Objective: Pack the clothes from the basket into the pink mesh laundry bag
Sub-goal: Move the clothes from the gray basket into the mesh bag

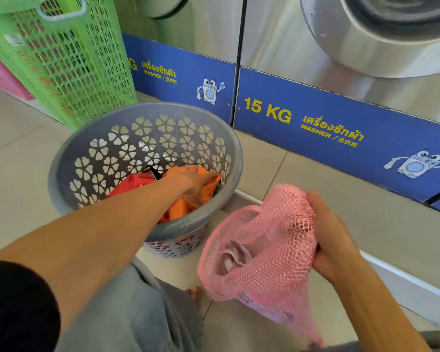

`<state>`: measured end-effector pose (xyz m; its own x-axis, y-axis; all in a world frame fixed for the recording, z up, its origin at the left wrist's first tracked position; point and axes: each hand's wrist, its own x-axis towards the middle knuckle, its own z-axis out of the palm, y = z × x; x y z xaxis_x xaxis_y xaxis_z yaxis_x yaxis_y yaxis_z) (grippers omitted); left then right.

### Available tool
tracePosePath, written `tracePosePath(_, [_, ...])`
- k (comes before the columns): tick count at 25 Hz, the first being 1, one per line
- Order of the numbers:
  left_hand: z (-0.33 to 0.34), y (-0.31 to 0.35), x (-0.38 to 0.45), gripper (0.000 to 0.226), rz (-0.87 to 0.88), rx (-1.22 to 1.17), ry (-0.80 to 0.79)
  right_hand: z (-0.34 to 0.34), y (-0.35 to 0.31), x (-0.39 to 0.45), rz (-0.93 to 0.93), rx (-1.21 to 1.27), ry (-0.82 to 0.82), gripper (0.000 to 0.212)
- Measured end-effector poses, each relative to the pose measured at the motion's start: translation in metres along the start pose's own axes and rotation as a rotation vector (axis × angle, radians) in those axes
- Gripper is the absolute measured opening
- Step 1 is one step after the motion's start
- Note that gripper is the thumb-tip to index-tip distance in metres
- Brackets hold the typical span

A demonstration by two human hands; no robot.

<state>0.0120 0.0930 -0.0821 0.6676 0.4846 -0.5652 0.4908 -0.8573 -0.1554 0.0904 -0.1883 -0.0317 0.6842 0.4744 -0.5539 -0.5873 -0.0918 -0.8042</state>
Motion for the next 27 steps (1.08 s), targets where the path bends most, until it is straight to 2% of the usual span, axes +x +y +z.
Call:
tracePosePath(1, [0.011, -0.007, 0.013, 0.111, -0.018, 0.022, -0.091, 0.001, 0.001, 0.003, 0.003, -0.012, 0.006, 0.042])
tracePosePath(3, [0.025, -0.01, 0.024, 0.122, -0.006, 0.06, -0.214, 0.004, 0.003, 0.004, 0.02, -0.034, 0.005, 0.04])
tracePosePath(5, [0.033, -0.004, 0.033, 0.121, -0.045, 0.052, -0.18, 0.008, 0.004, 0.006, 0.03, -0.05, -0.022, 0.038])
tracePosePath(7, [0.031, 0.001, 0.033, 0.105, -0.131, -0.026, -0.111, 0.008, 0.006, 0.013, 0.038, -0.05, -0.032, 0.036])
tracePosePath(8, [0.03, 0.004, 0.029, 0.091, -0.167, -0.07, -0.131, 0.009, 0.007, 0.016, 0.041, -0.051, -0.044, 0.036])
tracePosePath(10, [0.032, 0.002, 0.02, 0.053, -0.119, 0.053, -0.124, 0.008, 0.009, 0.021, 0.047, -0.067, -0.067, 0.038])
tracePosePath(12, [0.027, -0.003, 0.01, 0.036, -0.141, 0.173, -0.004, 0.006, 0.011, 0.024, 0.051, -0.069, -0.059, 0.042])
tracePosePath(14, [0.008, -0.01, 0.003, 0.033, -0.248, -0.094, 0.093, 0.002, 0.01, 0.026, 0.057, -0.063, -0.066, 0.046])
tracePosePath(16, [-0.034, -0.025, -0.019, 0.029, -0.305, -0.507, 0.32, 0.001, 0.009, 0.021, 0.059, -0.046, -0.095, 0.05])
tracePosePath(18, [-0.068, -0.041, -0.058, 0.028, -0.31, -1.088, 0.547, 0.0, 0.007, 0.013, 0.036, -0.063, -0.121, 0.051])
tracePosePath(20, [-0.084, -0.048, -0.099, 0.031, -0.071, -1.695, 0.577, -0.002, 0.004, 0.005, 0.014, -0.059, -0.161, 0.044])
tracePosePath(22, [-0.085, -0.035, -0.139, 0.016, 0.359, -2.059, 0.448, -0.004, 0.002, -0.006, 0.004, -0.023, -0.19, 0.036])
tracePosePath(24, [-0.081, -0.008, -0.173, 0.007, 0.676, -2.262, 0.453, -0.006, 0.0, -0.012, 0.005, -0.004, -0.193, 0.036])
tracePosePath(26, [-0.073, 0.027, -0.197, 0.004, 0.763, -2.373, 0.499, -0.006, -0.002, -0.017, 0.012, 0.008, -0.182, 0.036])
tracePosePath(27, [-0.065, 0.043, -0.2, 0.004, 0.759, -2.427, 0.473, -0.005, -0.003, -0.021, 0.026, 0.018, -0.185, 0.036])
